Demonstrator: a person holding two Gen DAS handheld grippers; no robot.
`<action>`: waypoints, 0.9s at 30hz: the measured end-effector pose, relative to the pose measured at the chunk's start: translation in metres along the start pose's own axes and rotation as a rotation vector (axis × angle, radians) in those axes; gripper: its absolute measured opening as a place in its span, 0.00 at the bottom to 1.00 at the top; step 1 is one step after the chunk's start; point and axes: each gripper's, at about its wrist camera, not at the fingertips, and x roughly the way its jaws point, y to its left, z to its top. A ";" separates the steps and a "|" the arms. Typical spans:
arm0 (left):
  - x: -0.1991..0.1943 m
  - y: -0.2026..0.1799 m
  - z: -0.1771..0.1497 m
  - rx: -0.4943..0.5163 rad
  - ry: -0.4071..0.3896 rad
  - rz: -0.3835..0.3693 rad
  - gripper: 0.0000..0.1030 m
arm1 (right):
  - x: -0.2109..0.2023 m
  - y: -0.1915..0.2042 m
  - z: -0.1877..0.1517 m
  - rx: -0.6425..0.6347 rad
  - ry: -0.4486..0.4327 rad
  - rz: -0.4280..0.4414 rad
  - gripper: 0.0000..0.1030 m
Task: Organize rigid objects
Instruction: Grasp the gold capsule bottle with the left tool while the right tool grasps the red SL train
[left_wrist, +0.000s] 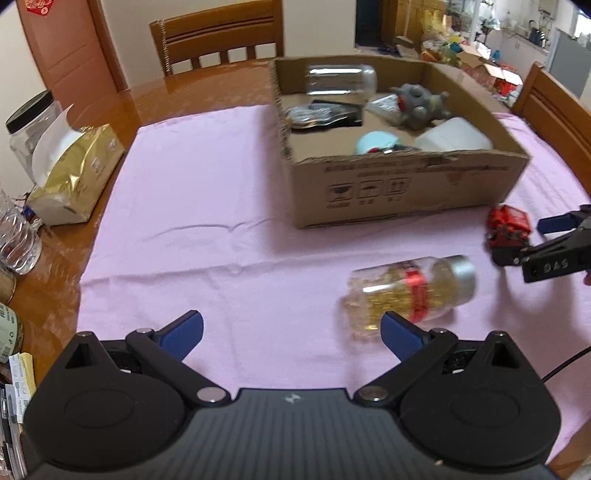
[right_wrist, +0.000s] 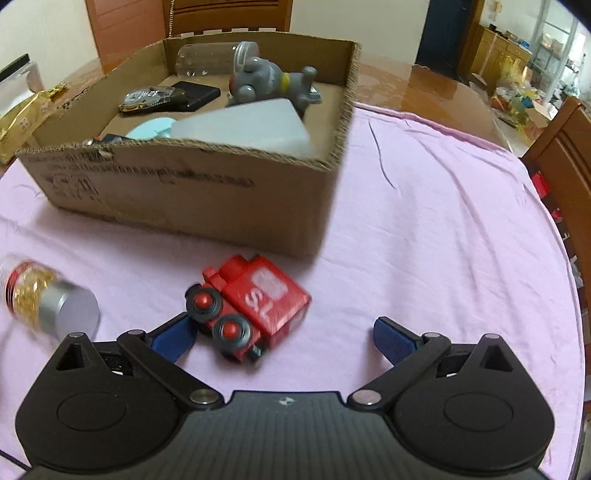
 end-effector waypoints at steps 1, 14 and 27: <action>-0.002 -0.003 0.001 0.001 -0.003 -0.013 0.98 | -0.001 -0.003 -0.002 -0.016 0.000 0.006 1.00; 0.027 -0.074 0.003 -0.006 0.003 -0.088 0.99 | -0.008 -0.019 -0.019 -0.101 -0.046 0.063 1.00; 0.040 -0.071 0.014 -0.010 -0.023 -0.025 0.91 | -0.014 -0.005 -0.023 -0.104 -0.033 0.076 1.00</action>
